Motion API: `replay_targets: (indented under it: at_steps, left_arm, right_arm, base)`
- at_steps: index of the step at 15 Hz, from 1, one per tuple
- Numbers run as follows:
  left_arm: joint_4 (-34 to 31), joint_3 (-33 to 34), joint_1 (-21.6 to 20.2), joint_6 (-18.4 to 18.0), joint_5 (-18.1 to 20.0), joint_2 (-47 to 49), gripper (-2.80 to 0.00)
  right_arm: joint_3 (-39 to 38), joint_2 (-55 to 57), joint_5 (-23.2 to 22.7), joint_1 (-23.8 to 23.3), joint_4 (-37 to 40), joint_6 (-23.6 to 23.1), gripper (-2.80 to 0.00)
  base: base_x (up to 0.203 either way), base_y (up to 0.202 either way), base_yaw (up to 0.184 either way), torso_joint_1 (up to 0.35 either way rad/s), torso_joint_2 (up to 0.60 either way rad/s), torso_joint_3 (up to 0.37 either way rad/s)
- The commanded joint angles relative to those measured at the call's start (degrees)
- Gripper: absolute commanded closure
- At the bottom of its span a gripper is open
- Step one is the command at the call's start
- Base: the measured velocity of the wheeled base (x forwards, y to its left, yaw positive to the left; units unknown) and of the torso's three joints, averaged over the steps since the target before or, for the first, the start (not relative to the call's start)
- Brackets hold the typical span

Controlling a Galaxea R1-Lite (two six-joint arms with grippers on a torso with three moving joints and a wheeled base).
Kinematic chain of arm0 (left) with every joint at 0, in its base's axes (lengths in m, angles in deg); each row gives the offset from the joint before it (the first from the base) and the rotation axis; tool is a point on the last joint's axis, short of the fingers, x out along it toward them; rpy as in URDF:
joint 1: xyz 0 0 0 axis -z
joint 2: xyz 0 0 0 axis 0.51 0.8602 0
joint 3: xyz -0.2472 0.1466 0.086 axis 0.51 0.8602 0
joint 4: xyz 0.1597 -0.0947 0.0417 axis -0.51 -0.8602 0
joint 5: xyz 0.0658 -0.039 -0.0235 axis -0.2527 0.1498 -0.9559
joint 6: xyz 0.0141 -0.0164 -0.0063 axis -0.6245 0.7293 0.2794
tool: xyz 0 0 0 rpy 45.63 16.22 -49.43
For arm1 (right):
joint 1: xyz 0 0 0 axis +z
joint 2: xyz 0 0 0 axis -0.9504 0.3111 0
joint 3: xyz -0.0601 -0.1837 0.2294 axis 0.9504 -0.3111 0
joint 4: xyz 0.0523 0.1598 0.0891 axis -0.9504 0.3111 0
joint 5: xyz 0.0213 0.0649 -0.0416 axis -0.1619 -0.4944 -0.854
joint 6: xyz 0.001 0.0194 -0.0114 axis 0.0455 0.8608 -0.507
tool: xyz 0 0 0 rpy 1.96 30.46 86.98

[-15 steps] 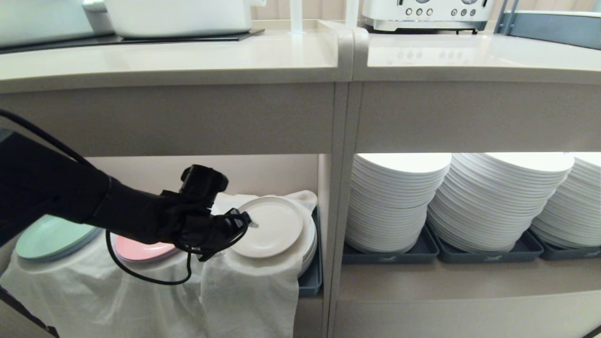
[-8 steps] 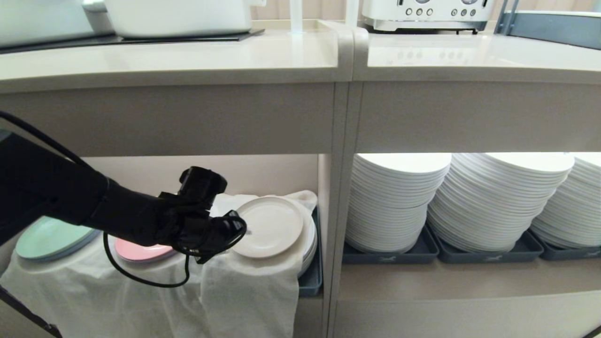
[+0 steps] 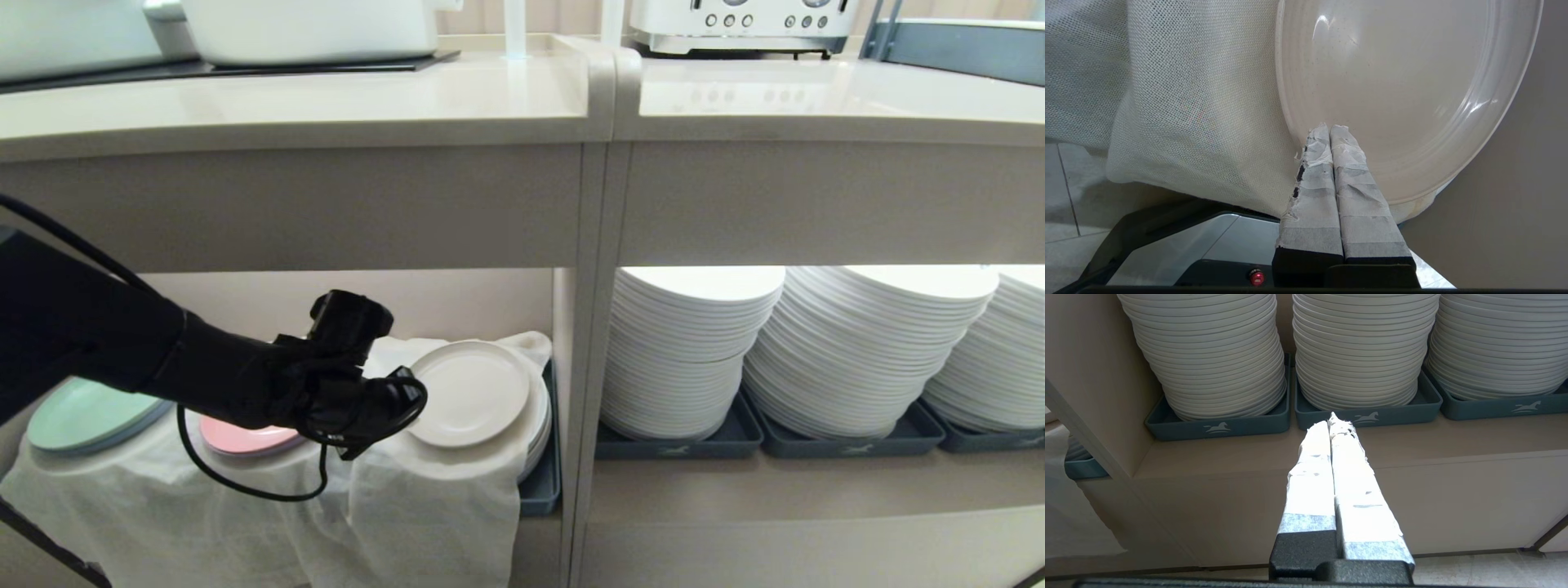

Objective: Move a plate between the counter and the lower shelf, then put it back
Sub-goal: Pick up the plate in the cupboard

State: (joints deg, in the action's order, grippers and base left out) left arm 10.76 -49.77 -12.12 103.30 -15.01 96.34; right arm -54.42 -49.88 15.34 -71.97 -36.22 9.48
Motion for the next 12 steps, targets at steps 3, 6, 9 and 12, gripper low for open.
replay_targets:
  at_steps: [3, 6, 9, 12]
  left_arm:
    - [-0.07, 0.35, 0.0, 0.4, 0.0, -0.85, 0.0]
    - [-1.3, 0.71, 0.0, 0.49, 0.0, -1.55, 0.0]
    - [-1.22, 2.17, 0.0, 0.57, 0.0, -2.41, 0.0]
    - [-1.21, 3.18, -0.08, 0.68, 0.0, -3.17, 0.0]
  right_arm:
    - [0.0, 0.0, 0.01, 0.01, -0.02, 0.03, 0.0]
    - [0.0, 0.0, 0.01, 0.01, -0.02, 0.03, 0.0]
    - [0.0, 0.0, 0.01, 0.01, -0.02, 0.03, 0.0]
    - [0.0, 0.0, 0.01, 0.01, -0.02, 0.03, 0.0]
  base:
    - [0.0, 0.0, 0.0, 0.0, 0.0, 0.0]
    - [0.0, 0.0, 0.0, 0.0, 0.0, 0.0]
    - [0.0, 0.0, 0.0, 0.0, 0.0, 0.0]
    - [0.0, 0.0, 0.0, 0.0, 0.0, 0.0]
